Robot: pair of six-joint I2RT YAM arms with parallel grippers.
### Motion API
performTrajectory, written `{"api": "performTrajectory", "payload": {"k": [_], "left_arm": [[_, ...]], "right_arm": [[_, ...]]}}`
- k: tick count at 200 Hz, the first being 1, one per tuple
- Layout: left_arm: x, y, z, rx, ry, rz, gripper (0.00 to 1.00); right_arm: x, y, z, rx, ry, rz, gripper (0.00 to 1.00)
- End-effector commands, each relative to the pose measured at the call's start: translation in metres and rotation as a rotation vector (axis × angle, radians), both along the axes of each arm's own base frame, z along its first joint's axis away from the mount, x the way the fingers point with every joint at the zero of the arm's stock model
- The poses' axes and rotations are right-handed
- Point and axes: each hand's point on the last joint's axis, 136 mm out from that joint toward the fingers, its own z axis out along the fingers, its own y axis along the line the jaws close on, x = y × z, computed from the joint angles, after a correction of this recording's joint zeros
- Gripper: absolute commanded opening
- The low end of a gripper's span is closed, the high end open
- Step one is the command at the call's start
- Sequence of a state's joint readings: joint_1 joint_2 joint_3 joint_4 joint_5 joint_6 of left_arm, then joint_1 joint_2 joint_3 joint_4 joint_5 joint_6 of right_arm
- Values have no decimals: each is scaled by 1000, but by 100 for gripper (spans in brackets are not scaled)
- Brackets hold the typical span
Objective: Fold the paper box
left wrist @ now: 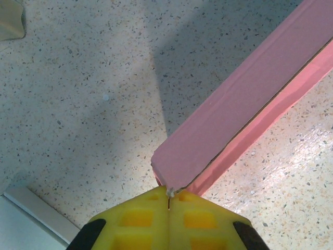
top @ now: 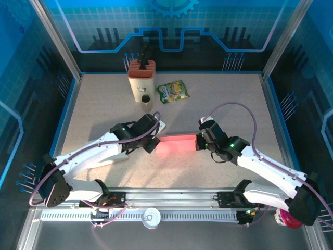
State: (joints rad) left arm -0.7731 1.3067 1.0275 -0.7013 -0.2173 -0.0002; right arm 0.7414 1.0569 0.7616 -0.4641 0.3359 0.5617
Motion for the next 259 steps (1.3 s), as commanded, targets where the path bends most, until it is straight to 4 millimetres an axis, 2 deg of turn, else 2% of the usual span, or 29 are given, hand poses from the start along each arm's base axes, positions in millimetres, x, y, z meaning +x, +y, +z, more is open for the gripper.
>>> {"api": "performTrajectory", "payload": {"k": [1, 93, 116, 183, 259], "left_arm": [[10, -7, 13, -31, -23, 19, 0], [-6, -19, 28, -121, 117, 67, 0], [-10, -22, 27, -119, 165, 74, 0], [-10, -20, 23, -79, 235, 134, 0], [-5, -26, 25, -123, 299, 219, 0]], "right_arm": [[-6, 2, 1, -2, 29, 9, 0], [-3, 7, 6, -3, 48, 20, 0], [-1, 8, 7, 7, 47, 20, 0], [2, 12, 12, 19, 47, 29, 0], [2, 19, 13, 33, 63, 50, 0]]}}
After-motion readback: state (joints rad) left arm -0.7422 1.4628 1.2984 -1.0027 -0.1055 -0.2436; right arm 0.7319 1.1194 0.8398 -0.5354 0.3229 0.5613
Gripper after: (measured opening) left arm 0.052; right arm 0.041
